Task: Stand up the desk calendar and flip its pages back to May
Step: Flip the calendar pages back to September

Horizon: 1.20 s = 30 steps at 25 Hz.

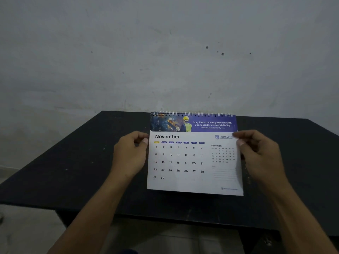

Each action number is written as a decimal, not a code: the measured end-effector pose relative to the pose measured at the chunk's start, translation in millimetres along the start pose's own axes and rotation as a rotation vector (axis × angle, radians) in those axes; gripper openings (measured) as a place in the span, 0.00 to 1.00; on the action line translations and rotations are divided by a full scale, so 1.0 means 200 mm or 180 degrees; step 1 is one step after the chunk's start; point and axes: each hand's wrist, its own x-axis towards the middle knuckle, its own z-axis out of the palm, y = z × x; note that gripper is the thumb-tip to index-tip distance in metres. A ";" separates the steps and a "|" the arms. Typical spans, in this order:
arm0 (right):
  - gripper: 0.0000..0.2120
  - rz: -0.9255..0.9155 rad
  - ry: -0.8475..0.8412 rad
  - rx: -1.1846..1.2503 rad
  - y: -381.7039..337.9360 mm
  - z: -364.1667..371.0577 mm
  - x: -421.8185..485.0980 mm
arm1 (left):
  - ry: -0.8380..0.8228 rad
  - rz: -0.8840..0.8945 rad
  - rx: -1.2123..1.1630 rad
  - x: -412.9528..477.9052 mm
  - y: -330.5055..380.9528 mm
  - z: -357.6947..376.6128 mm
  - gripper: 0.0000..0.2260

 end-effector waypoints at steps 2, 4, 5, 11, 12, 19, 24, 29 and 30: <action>0.10 -0.0027 -0.0262 0.0085 -0.02 -0.04 0.02 | 0.0053 -0.0048 -0.0162 0.00 0.00 -0.01 0.08; 0.13 -0.0138 -0.0439 0.0099 -0.04 -0.08 0.03 | 0.0333 0.0016 -0.0229 0.00 0.01 -0.04 0.06; 0.13 -0.0215 -0.0461 0.0097 -0.05 -0.08 0.04 | 0.0457 0.0082 -0.0235 -0.01 0.01 -0.05 0.06; 0.12 -0.0546 -0.0341 0.0103 -0.09 -0.08 0.08 | 0.0353 0.0112 -0.0250 -0.02 0.01 -0.10 0.09; 0.12 -0.0583 -0.0310 0.0075 -0.09 -0.08 0.09 | 0.0322 0.0079 -0.0335 0.00 0.01 -0.10 0.09; 0.14 -0.1098 -0.0055 -0.0404 -0.16 -0.07 0.19 | -0.0308 0.0295 -0.0377 0.05 0.00 -0.08 0.14; 0.04 -0.1277 0.0428 -0.0889 -0.20 -0.01 0.30 | -0.0497 0.0368 -0.0365 0.06 0.01 -0.02 0.17; 0.03 -0.0913 0.0608 -0.0778 -0.21 0.04 0.36 | -0.0564 0.0234 -0.0494 0.06 0.02 0.04 0.19; 0.05 -0.0871 0.0602 -0.0722 -0.20 0.06 0.37 | -0.0556 0.0205 -0.0496 0.05 0.02 0.05 0.20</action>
